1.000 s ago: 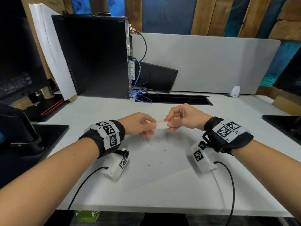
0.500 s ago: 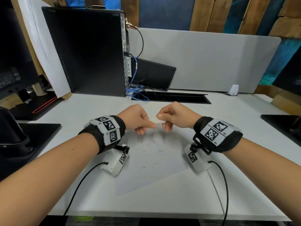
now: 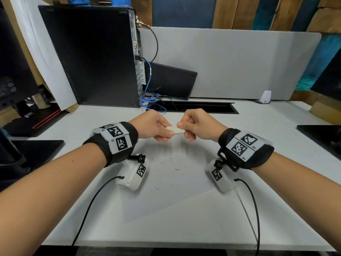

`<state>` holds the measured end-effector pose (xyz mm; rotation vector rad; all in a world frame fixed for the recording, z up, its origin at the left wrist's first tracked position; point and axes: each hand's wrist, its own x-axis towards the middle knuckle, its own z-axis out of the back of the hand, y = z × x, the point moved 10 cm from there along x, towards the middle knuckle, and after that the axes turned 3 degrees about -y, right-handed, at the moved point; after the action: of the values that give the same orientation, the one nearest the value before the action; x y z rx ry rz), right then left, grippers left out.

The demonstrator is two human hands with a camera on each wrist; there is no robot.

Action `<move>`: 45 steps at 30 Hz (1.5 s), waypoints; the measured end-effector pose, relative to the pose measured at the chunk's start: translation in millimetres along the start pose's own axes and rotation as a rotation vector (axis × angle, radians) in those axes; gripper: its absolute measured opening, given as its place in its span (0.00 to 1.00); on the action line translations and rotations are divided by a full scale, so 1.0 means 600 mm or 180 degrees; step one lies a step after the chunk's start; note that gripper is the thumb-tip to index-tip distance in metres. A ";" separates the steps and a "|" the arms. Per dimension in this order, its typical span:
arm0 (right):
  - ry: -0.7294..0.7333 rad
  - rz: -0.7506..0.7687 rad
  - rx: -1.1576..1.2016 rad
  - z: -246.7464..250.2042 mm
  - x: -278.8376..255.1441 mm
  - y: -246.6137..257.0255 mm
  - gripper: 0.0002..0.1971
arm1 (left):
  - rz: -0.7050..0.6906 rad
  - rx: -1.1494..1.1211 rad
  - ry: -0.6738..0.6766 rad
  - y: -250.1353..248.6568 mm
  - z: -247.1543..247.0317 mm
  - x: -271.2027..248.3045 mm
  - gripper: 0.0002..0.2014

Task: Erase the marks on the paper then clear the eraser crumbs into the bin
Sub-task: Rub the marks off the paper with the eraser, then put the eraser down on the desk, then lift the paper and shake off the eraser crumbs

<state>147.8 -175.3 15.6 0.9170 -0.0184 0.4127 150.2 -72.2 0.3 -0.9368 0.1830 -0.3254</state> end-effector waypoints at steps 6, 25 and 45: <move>0.0079 -0.0147 -0.0278 0.009 0.033 -0.010 0.11 | 0.0066 0.0157 -0.0194 0.015 0.051 0.017 0.03; 0.1919 -0.0726 -0.2354 -0.115 -0.009 -0.085 0.21 | 0.1748 0.0293 -0.1331 0.225 0.167 -0.027 0.11; 0.0867 -0.1660 -0.1312 -0.039 -0.031 -0.100 0.14 | 0.2151 0.1083 -0.0498 0.207 0.119 -0.047 0.30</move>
<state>148.0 -195.6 -48.3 0.4268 0.3662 0.0372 168.9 60.2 -58.6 -0.5166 0.2781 0.3341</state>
